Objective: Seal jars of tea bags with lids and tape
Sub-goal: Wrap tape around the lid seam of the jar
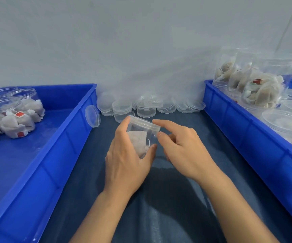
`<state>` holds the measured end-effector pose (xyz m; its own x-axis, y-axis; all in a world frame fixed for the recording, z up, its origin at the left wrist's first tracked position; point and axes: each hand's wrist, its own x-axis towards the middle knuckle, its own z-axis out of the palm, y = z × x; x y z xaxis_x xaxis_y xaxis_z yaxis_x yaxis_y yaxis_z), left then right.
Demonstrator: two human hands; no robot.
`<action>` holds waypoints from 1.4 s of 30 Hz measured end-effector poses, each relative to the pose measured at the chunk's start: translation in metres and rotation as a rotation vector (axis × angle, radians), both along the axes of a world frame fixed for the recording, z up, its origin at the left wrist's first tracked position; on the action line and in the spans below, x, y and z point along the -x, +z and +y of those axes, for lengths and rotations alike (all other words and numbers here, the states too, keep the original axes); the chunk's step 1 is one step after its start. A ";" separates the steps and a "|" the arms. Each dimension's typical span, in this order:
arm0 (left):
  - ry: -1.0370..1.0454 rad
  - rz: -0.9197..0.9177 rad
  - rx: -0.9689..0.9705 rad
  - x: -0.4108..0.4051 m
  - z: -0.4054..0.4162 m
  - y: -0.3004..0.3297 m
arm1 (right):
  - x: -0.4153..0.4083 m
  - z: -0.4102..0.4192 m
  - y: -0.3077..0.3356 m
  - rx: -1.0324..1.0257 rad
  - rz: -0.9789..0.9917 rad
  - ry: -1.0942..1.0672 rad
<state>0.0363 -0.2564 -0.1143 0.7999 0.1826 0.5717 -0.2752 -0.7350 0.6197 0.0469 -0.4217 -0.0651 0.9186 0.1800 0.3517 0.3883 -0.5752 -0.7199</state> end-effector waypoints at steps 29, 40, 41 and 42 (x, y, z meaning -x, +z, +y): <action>-0.154 -0.060 0.381 -0.009 0.004 -0.009 | -0.010 -0.015 -0.008 0.210 -0.239 -0.146; -0.237 -0.046 0.475 -0.004 0.000 0.001 | -0.012 -0.017 -0.010 0.228 -0.268 -0.180; -0.249 -0.041 0.487 -0.004 0.000 0.001 | -0.012 -0.018 -0.010 0.226 -0.271 -0.183; -0.264 -0.037 0.506 -0.003 0.000 0.002 | -0.012 -0.018 -0.010 0.223 -0.275 -0.184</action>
